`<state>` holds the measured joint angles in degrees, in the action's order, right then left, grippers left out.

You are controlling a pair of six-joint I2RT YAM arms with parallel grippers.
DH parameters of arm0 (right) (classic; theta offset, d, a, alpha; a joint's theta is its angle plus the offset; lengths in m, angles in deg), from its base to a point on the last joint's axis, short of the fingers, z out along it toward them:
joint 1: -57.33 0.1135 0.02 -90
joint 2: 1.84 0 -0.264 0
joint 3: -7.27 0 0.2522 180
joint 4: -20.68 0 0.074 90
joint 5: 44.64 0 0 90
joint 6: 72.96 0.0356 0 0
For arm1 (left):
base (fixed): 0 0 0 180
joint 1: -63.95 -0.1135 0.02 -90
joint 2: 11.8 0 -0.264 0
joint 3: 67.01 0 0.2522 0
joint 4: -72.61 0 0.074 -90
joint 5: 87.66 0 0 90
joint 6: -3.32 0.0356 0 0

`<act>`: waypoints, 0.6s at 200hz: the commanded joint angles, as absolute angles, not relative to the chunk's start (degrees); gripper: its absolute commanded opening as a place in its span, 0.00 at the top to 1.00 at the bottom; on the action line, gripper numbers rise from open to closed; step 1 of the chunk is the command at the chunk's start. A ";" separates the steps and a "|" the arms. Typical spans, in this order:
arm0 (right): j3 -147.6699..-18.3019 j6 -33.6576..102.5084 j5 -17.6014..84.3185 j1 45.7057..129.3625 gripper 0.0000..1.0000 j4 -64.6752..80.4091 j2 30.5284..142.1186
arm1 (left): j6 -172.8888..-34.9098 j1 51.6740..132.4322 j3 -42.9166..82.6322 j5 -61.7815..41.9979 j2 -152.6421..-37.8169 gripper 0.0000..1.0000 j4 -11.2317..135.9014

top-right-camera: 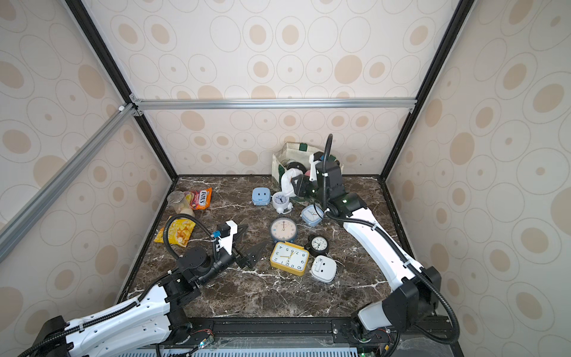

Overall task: Put the alarm clock into the canvas bag
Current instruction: Place the alarm at the canvas bag.

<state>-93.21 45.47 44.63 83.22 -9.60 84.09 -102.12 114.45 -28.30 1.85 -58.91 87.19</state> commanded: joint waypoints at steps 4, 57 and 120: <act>-101.83 41.30 60.86 82.43 0.97 -5.24 92.69 | -103.79 114.14 -29.29 2.45 -56.63 0.02 84.03; -120.43 36.86 71.72 81.84 0.99 -3.48 112.17 | -106.33 114.14 -30.86 5.63 -50.87 0.02 79.59; -141.79 37.45 71.46 78.48 0.97 -14.61 128.23 | -109.34 114.14 -30.01 9.61 -46.37 0.02 72.77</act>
